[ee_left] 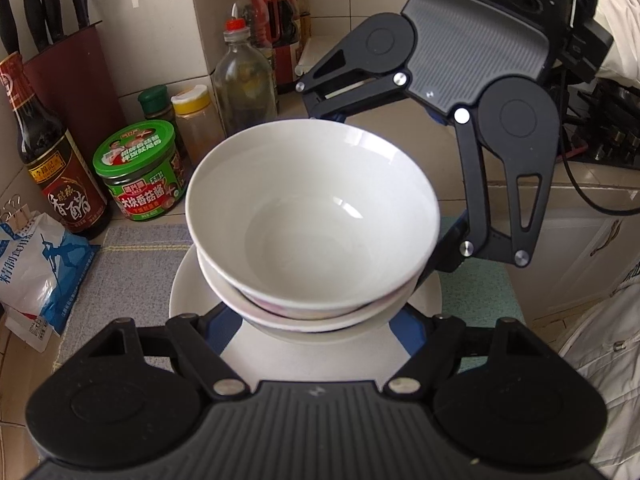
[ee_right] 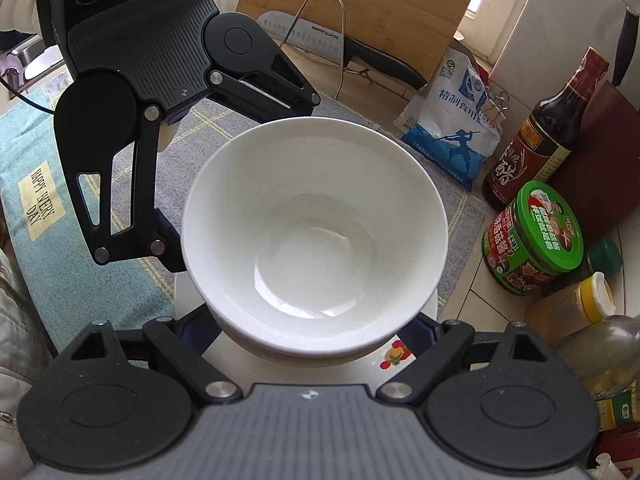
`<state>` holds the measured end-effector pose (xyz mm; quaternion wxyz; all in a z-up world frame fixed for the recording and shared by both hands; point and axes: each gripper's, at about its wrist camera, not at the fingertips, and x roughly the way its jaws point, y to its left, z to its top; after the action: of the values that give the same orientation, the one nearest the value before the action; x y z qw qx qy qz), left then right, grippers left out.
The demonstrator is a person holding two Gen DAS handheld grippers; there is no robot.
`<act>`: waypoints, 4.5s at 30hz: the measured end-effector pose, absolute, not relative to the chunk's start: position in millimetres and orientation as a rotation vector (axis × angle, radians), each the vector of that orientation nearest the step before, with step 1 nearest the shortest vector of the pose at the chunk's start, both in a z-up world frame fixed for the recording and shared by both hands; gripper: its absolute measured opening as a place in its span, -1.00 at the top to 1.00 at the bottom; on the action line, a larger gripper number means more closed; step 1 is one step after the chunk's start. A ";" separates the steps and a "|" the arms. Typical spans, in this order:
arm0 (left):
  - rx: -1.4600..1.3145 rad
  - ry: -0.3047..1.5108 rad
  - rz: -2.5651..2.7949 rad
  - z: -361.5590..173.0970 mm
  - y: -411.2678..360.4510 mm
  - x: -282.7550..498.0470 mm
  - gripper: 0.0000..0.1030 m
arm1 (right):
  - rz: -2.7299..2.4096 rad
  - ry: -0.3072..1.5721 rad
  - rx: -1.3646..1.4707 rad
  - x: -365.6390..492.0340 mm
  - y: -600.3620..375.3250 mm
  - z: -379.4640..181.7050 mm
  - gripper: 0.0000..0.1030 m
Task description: Organize plates and bowls
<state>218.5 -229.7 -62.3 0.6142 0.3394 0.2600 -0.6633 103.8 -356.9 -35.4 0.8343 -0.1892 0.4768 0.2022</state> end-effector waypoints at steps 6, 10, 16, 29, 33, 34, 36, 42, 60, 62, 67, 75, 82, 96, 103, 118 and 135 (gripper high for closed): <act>0.778 0.619 -1.527 -65.5 -234.1 223.3 -0.54 | 0.433 1.023 -0.389 107.9 -361.2 -40.4 -0.84; 0.779 0.625 -1.522 -66.6 -235.6 227.2 -0.54 | 0.432 1.023 -0.384 111.2 -363.2 -42.7 -0.83; 0.768 0.649 -1.514 -67.9 -237.8 230.8 -0.53 | 0.436 1.021 -0.364 113.8 -367.2 -44.8 -0.83; 0.773 0.649 -1.506 -68.1 -238.3 231.9 -0.54 | 0.442 1.032 -0.311 116.7 -375.6 -49.2 -0.83; 0.768 0.644 -1.502 -69.5 -237.3 230.7 -0.54 | 0.442 1.031 -0.305 116.6 -376.9 -49.5 -0.85; 0.767 0.641 -1.500 -69.7 -236.6 230.1 -0.54 | 0.442 1.031 -0.302 116.7 -377.1 -49.5 -0.87; 0.760 0.627 -1.493 -70.0 -235.1 228.7 -0.64 | 0.442 1.022 -0.290 116.6 -377.1 -49.0 -0.96; 0.722 0.627 -1.456 -68.6 -228.9 229.6 -0.81 | 0.426 1.007 -0.287 112.7 -374.5 -49.1 -1.00; 0.408 0.568 -1.103 -39.0 -157.1 172.9 -0.92 | 0.258 0.969 -0.304 72.4 -364.7 -30.4 -1.00; 0.346 0.581 -1.043 -35.9 -148.1 167.8 -0.94 | 0.192 0.972 -0.281 68.1 -361.6 -28.0 -1.00; 0.295 0.565 -0.859 -30.5 -135.5 149.7 -0.96 | -0.023 0.983 -0.178 56.2 -352.3 -24.3 -1.00; 0.301 0.538 -0.668 -18.0 -124.7 122.0 -0.99 | -0.372 0.968 0.026 28.6 -324.5 -19.9 -1.00; 0.325 0.575 -0.620 5.6 -115.2 111.6 -0.99 | -0.526 0.880 0.106 0.2 -297.0 10.9 -1.00; 0.272 0.542 -0.668 46.8 -91.7 95.8 -0.99 | -0.614 0.732 0.064 -22.6 -253.6 59.1 -1.00; 0.253 0.556 -0.663 47.5 -86.7 91.2 -0.99 | -0.620 0.723 0.054 -27.0 -246.8 62.1 -1.00; 0.227 0.579 -0.654 47.7 -83.9 85.2 -0.99 | -0.609 0.726 0.059 -33.2 -245.7 61.7 -1.00; 0.216 0.592 -0.637 47.8 -86.8 82.5 -0.99 | -0.599 0.730 0.050 -36.0 -249.1 62.7 -1.00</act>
<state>82.5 -86.8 47.8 0.9012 0.1043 0.2862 -0.3081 -36.0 -249.1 62.7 0.8903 0.0239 0.3515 -0.2884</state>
